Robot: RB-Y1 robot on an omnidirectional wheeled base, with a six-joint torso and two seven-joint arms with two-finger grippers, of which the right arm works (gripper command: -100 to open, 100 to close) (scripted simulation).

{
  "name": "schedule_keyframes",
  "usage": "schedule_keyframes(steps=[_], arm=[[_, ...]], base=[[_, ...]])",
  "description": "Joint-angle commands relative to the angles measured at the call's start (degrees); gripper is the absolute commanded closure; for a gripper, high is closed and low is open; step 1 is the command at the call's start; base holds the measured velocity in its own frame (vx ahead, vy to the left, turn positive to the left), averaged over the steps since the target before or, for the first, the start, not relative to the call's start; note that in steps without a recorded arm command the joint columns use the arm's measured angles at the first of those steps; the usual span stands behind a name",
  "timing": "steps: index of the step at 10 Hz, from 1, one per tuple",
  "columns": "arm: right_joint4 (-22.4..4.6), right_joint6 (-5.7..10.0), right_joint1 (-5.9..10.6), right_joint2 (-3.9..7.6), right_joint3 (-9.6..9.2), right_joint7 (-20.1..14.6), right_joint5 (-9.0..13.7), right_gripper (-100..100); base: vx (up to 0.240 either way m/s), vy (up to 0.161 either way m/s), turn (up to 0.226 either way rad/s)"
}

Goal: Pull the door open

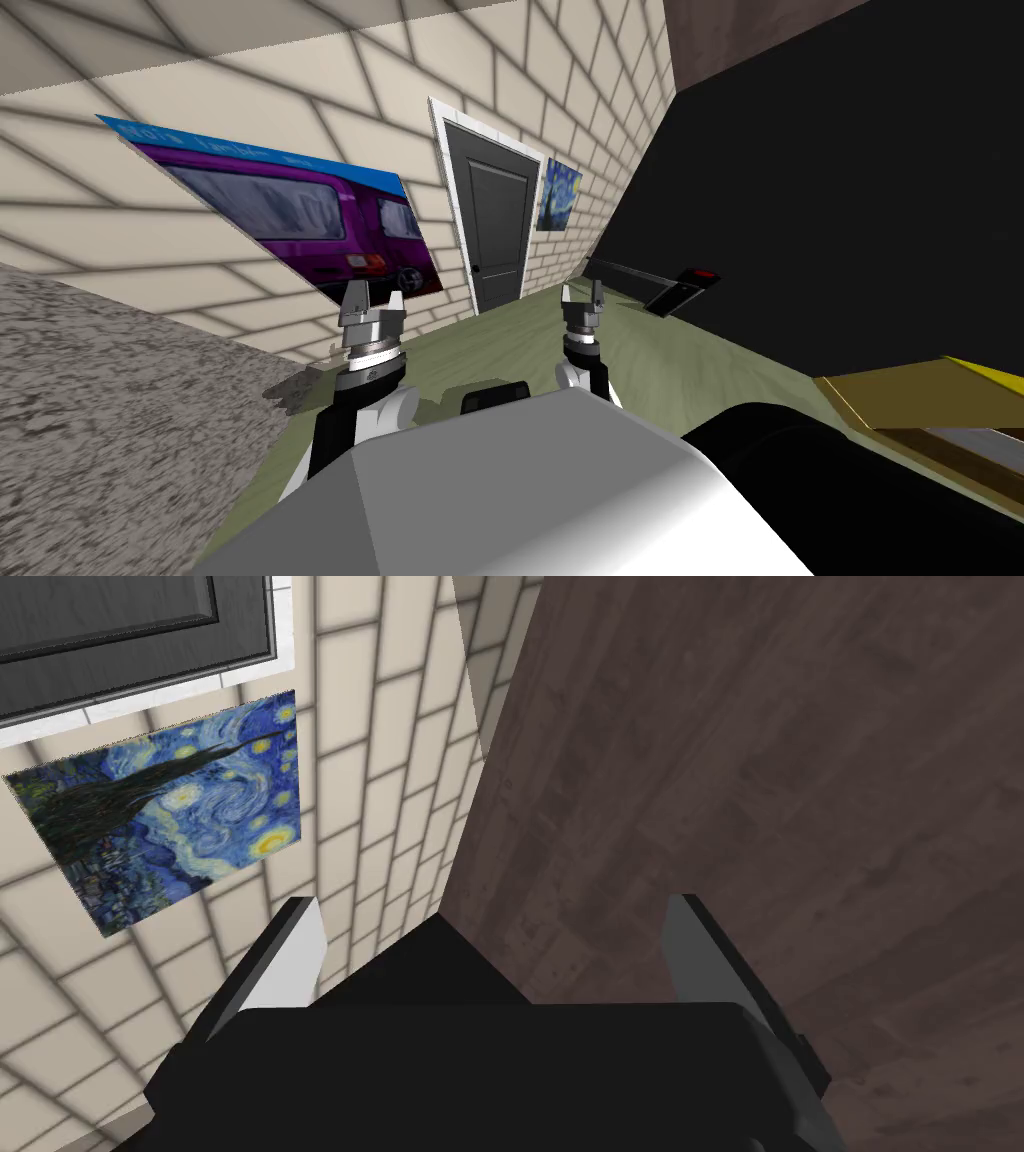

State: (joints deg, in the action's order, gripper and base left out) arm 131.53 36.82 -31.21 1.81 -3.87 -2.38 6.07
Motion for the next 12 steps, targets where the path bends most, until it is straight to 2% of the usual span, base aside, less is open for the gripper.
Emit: schedule_keyframes(steps=[1,4,12], arm=[[-1.8,0.29,0.56,0.43,-0.08,-1.4,1.0,-100],[-4.6,0.75,1.45,1.02,-0.2,-3.7,2.5,-100],[-15.8,2.57,4.95,2.79,-0.68,-12.7,8.7,-100]], base=[[0.056,-0.015,0.18],[0.134,0.016,0.111],[0.13,0.005,0.163]])
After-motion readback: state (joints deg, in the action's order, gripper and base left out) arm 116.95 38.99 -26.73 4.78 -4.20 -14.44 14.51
